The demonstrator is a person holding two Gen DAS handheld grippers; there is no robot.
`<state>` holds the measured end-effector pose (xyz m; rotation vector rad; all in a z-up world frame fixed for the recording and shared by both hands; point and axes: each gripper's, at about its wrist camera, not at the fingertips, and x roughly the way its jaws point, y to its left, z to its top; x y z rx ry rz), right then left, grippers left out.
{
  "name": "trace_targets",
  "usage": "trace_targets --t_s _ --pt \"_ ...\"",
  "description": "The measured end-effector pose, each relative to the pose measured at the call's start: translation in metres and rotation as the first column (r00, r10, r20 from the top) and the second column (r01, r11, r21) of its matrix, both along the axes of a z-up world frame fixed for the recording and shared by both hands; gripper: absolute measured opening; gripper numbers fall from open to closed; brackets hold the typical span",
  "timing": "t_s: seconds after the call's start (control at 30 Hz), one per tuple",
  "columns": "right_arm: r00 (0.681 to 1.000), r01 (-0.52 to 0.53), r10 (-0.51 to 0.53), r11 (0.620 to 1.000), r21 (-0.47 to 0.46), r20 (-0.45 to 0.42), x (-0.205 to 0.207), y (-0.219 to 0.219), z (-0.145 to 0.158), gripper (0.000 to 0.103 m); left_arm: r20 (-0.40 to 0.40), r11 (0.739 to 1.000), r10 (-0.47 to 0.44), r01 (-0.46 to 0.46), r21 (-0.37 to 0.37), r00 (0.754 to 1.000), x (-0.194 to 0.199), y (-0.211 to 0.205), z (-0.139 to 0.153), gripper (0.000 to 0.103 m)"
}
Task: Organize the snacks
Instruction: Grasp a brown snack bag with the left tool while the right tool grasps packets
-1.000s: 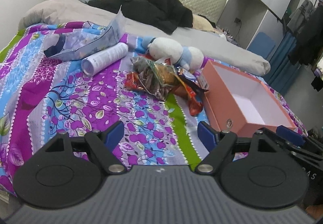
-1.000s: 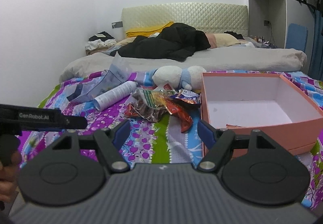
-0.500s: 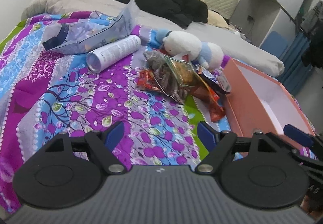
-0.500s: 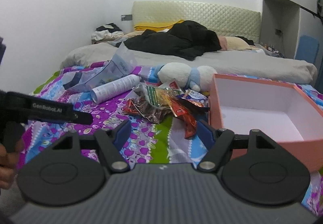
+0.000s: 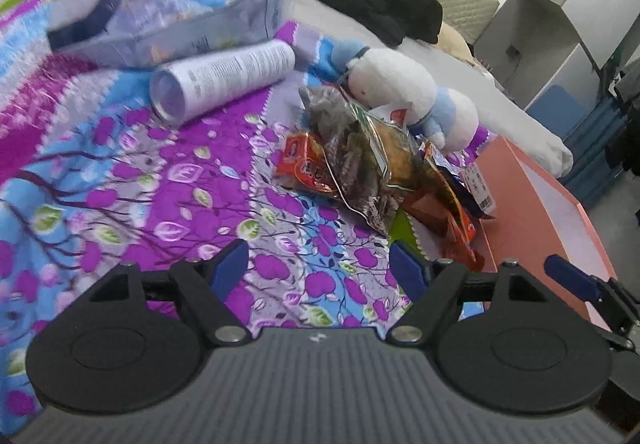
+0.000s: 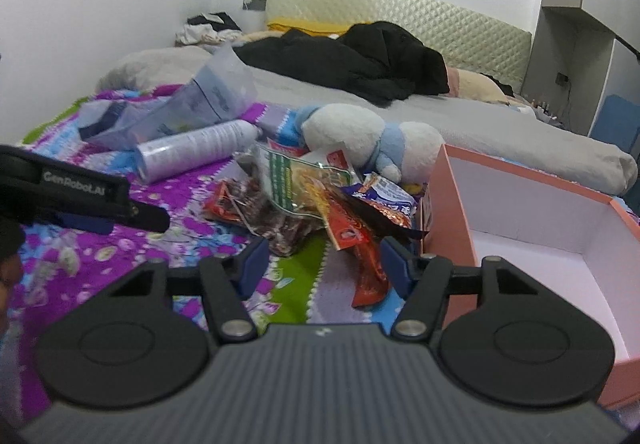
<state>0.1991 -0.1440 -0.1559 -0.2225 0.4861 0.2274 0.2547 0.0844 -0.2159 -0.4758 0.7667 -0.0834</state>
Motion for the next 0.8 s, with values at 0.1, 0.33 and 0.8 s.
trace_targets --t_s 0.1,0.33,0.8 --pt "1.0 0.012 -0.012 1.0 -0.01 -0.006 0.017 0.001 -0.007 0.063 -0.011 1.0 -0.016 0.015 -0.025 1.0 0.019 -0.003 -0.011 0.071" --pt "1.0 0.018 -0.02 0.997 -0.071 -0.024 0.054 0.007 -0.025 0.059 -0.036 0.989 -0.04 0.035 -0.143 0.999 0.062 -0.013 -0.038 0.055" --pt "1.0 0.008 -0.008 0.989 -0.15 0.003 0.093 0.018 -0.045 0.045 -0.088 0.957 -0.059 0.031 -0.29 0.994 0.117 -0.035 -0.076 0.035"
